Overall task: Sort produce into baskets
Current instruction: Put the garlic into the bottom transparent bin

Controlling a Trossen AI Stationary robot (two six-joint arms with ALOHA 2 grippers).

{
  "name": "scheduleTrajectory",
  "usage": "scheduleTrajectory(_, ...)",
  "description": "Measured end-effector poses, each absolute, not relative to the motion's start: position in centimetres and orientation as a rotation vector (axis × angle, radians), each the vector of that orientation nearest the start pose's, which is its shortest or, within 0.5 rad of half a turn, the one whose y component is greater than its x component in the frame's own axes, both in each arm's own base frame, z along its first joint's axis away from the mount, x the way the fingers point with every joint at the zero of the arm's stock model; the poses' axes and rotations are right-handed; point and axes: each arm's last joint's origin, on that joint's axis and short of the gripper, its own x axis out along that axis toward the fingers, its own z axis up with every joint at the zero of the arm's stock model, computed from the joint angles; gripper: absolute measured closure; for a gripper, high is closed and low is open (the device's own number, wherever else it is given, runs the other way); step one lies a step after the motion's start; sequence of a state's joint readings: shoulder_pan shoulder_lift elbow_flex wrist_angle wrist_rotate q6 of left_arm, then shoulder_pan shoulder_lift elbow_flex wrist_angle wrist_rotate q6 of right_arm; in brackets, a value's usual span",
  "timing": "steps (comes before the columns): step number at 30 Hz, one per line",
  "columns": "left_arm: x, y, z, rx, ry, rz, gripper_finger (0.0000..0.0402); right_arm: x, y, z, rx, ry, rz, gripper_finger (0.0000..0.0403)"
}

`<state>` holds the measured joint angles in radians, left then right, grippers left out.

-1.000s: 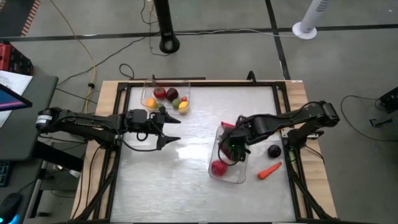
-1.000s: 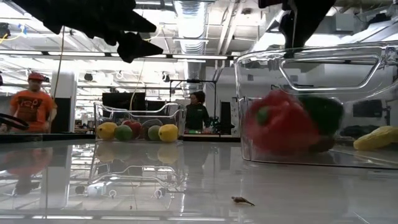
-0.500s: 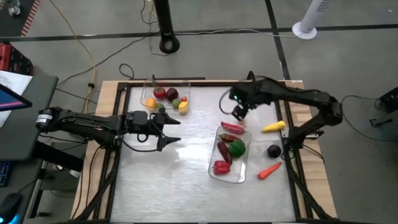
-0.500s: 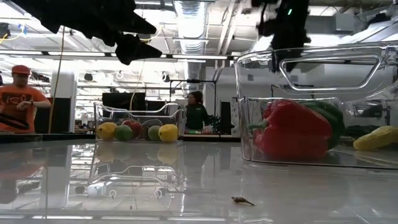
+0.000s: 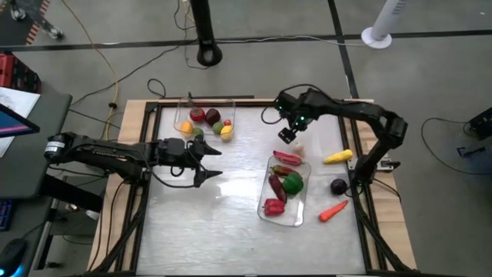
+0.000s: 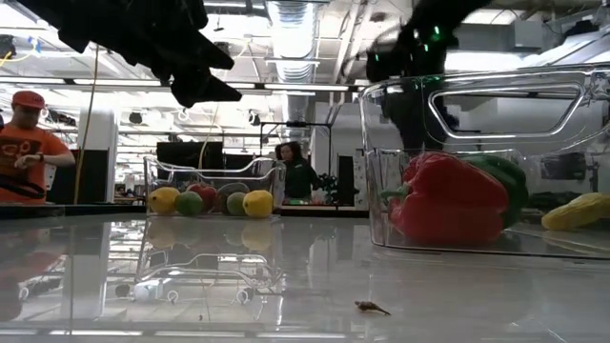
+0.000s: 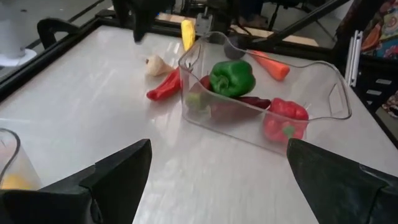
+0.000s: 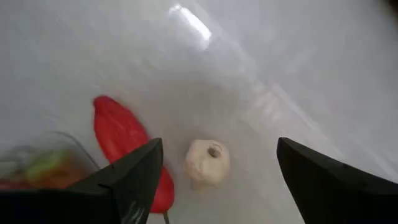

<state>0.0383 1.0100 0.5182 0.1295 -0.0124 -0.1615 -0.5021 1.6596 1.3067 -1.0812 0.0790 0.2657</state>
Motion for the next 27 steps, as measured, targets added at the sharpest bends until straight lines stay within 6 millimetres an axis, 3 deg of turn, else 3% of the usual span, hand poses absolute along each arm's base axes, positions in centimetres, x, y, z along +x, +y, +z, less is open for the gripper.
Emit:
scheduleTrajectory(6, 21.4, 0.9, 23.0, -0.151, 0.362, 0.097, 0.0041, 24.3, -14.4, 18.8, 0.554, 1.448, -0.667, 0.0072)
scheduleTrajectory(15, 21.4, 0.9, 22.9, -0.151, 0.367, 0.101, 0.0041, 22.9, -13.5, 16.3, 0.578, 1.437, -0.662, 0.0072)
scheduleTrajectory(20, 21.4, 0.9, 22.9, -0.151, 0.372, 0.101, 0.0041, 22.8, -13.2, 16.8, 0.563, 1.423, -0.684, 0.0072)
scheduleTrajectory(27, 21.3, 0.9, 22.7, -0.151, 0.393, 0.103, 0.0041, 21.3, -12.4, 20.1, 0.528, 1.341, -0.736, 0.0072)
